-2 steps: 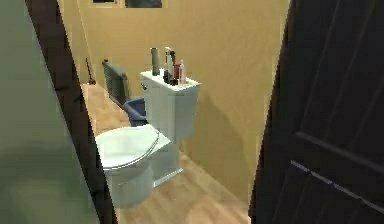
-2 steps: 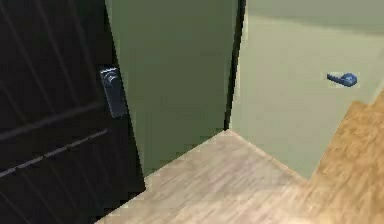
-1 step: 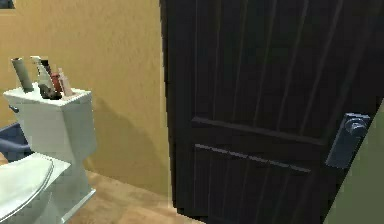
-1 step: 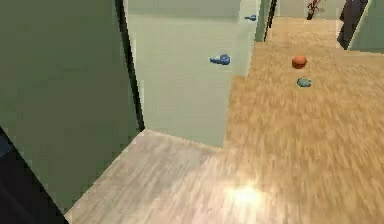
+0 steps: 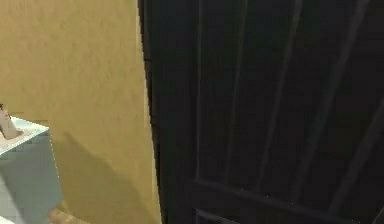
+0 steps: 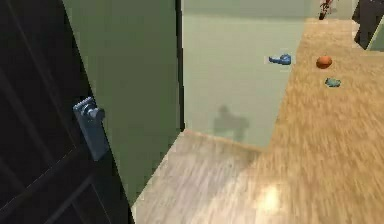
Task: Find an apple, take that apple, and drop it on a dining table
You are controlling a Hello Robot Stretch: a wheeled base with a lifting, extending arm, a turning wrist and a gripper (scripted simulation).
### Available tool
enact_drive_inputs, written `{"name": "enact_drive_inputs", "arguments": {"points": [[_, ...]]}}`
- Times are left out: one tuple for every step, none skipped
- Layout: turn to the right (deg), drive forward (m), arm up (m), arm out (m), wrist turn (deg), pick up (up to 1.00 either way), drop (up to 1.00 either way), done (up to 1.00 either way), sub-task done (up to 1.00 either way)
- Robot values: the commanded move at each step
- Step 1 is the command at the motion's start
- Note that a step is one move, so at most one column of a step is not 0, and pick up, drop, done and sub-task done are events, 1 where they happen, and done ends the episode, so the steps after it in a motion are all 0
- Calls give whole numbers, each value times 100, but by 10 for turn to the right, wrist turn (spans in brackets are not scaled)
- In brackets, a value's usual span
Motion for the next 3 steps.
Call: {"name": "enact_drive_inputs", "arguments": {"points": [[-450,0,0,0,0,0,0,0,0],[-120,0,0,0,0,0,0,0,0],[0,10,0,0,0,0,0,0,0]]}}
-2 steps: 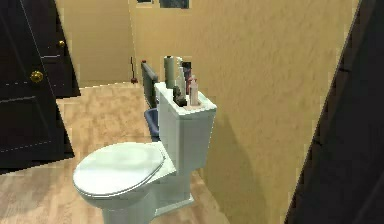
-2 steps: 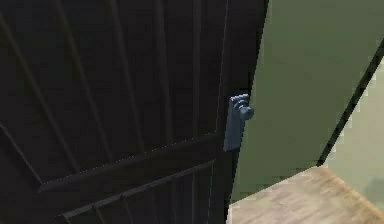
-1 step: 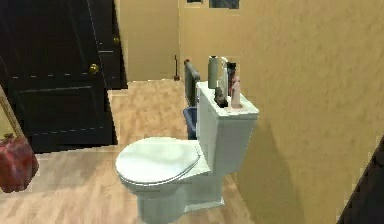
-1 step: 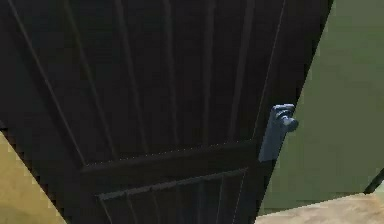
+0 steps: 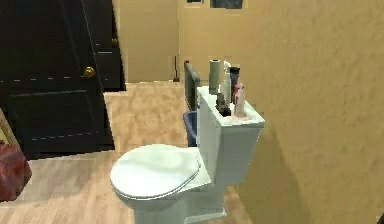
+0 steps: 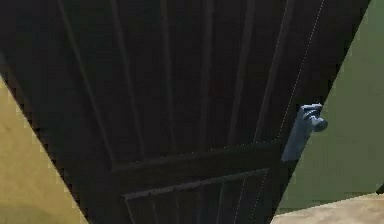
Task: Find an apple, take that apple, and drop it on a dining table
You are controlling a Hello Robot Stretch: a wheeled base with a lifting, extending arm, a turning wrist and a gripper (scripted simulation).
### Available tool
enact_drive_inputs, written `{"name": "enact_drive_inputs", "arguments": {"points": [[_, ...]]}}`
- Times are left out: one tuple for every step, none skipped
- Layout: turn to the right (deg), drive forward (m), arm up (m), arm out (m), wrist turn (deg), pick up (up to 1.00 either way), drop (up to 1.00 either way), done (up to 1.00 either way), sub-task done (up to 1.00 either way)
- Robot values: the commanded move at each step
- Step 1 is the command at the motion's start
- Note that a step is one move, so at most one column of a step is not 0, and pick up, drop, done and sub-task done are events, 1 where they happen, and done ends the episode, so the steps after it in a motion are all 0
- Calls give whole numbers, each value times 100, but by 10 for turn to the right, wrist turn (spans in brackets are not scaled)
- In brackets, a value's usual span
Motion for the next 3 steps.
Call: {"name": "enact_drive_inputs", "arguments": {"points": [[-90,0,0,0,0,0,0,0,0],[0,30,0,0,0,0,0,0,0],[-420,0,0,0,0,0,0,0,0]]}}
